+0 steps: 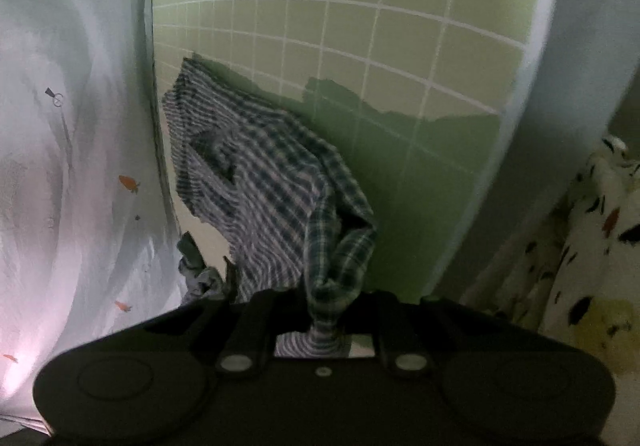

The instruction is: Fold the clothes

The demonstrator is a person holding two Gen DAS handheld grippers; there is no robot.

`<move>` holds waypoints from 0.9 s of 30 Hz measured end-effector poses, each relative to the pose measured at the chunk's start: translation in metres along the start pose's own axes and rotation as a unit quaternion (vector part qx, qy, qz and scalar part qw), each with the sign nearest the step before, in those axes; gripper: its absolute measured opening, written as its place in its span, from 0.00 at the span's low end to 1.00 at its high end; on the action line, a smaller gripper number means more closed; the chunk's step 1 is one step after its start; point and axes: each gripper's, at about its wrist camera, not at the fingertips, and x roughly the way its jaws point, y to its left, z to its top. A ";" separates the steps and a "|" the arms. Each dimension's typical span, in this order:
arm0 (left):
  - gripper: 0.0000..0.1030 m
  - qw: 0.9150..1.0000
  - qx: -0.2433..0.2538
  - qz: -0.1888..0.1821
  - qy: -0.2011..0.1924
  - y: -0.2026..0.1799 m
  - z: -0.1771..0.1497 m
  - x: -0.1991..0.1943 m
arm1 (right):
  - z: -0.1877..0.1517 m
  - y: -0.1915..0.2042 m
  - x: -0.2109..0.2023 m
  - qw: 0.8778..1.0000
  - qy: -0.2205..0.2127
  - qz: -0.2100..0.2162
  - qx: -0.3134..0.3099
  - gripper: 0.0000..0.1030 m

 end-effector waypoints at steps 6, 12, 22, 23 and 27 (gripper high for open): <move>0.12 0.999 -0.014 -0.040 0.006 -0.020 0.002 -0.006 | 0.005 0.014 0.002 0.998 0.009 0.053 0.044 0.12; 0.12 0.996 -0.023 -0.083 0.009 -0.045 0.005 -0.012 | 0.011 0.051 0.000 0.994 0.009 0.102 0.024 0.12; 0.12 0.991 -0.037 -0.129 0.013 -0.089 0.022 -0.013 | 0.037 0.104 0.015 0.991 0.018 0.130 0.024 0.14; 0.12 0.991 -0.039 -0.130 0.013 -0.093 0.025 -0.011 | 0.039 0.108 0.018 0.991 0.020 0.128 0.031 0.16; 0.13 0.991 -0.064 -0.118 0.015 -0.110 0.037 -0.006 | 0.047 0.122 0.028 0.991 0.020 0.106 0.079 0.17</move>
